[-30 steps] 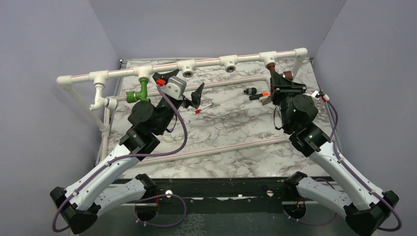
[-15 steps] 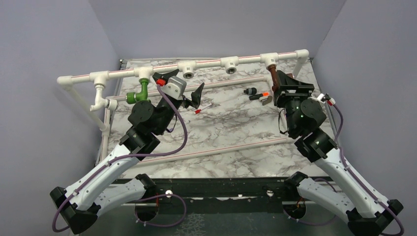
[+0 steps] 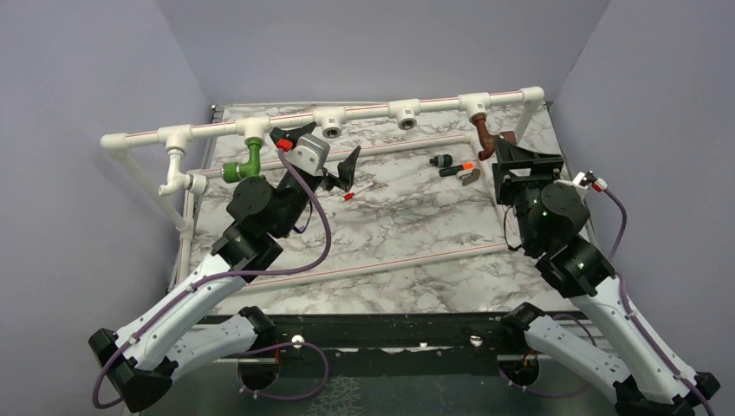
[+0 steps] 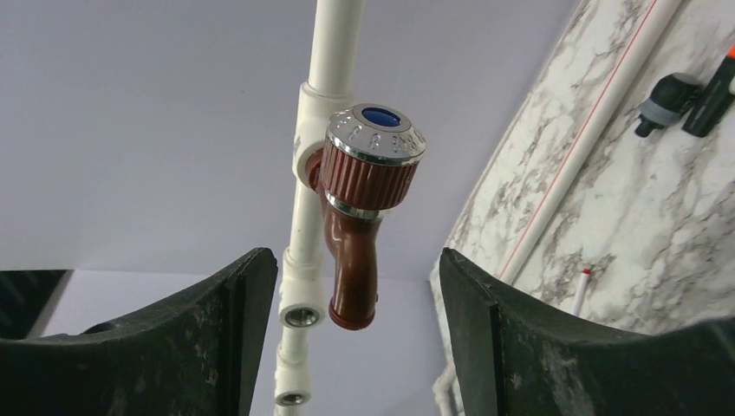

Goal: Install the water faucets

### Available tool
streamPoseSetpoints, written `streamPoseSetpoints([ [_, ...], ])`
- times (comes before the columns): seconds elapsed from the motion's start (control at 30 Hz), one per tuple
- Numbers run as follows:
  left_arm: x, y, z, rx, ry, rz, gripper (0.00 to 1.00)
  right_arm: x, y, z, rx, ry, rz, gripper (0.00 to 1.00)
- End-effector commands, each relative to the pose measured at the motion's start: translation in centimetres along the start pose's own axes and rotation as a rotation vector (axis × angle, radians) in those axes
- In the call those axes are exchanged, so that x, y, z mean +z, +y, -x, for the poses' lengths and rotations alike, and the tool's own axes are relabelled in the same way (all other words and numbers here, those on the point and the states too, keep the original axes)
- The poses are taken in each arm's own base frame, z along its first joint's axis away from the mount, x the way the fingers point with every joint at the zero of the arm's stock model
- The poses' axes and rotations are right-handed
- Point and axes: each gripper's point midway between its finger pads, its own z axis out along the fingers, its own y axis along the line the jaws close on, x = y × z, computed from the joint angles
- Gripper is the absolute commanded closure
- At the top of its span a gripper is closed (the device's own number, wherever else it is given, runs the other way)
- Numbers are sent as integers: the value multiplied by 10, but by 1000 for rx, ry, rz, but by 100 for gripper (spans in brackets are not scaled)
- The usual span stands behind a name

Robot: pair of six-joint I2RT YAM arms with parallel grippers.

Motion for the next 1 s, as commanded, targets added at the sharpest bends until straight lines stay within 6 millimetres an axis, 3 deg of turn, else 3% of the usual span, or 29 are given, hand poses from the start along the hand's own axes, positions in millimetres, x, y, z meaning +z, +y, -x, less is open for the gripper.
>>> streamPoseSetpoints([
  [0.0,0,-5,1,-2,-11,-20,1,-15,-1,8,-176,24,0,26],
  [0.33,0,-5,1,-1,-11,-21,1,-31,17,24,-611,17,132,27],
  [0.57,0,-4,2,0,-14,-20,1,-37,40,20,-1124,37,344,27],
  [0.77,-1,-4,4,-1,-18,-20,1,-34,46,36,-1549,-59,397,22],
  [0.97,-2,-3,6,-2,-23,-17,1,-47,54,7,-1922,17,681,17],
])
